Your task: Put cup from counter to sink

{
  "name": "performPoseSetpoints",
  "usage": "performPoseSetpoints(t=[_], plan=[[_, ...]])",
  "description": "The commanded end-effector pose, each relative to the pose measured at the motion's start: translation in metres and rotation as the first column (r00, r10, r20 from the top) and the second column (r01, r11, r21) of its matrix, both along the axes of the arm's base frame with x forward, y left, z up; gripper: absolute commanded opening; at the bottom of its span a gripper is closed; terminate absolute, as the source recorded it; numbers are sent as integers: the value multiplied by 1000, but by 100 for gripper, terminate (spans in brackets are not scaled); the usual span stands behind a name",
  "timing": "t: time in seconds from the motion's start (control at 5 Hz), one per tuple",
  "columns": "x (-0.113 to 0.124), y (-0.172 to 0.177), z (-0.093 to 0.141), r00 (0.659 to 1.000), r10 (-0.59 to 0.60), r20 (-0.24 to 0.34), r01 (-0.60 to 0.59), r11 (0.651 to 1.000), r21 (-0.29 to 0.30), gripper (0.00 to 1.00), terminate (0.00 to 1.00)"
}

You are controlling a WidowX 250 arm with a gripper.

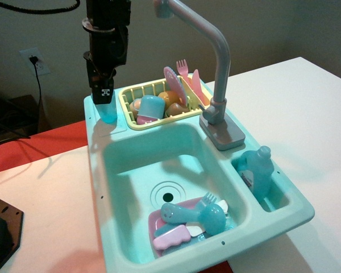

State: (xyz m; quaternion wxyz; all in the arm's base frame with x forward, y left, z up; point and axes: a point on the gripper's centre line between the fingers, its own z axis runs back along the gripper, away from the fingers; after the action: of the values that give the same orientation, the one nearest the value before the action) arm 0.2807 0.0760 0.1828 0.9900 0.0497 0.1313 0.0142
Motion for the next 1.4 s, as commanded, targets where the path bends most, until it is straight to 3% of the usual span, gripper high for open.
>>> performPoseSetpoints(t=[0.0, 0.6, 0.8, 1.2], plan=[[0, 0, 0, 1000, 0, 0, 0, 1000, 0, 100, 0], [6, -3, -21, 1000, 13, -8, -13, 1000, 26, 100, 0], [3, -3, -23, 1000, 15, 14, -15, 999, 44, 0, 0], [-2, -4, -25, 1000, 15, 16, -15, 999, 41, 0, 0]])
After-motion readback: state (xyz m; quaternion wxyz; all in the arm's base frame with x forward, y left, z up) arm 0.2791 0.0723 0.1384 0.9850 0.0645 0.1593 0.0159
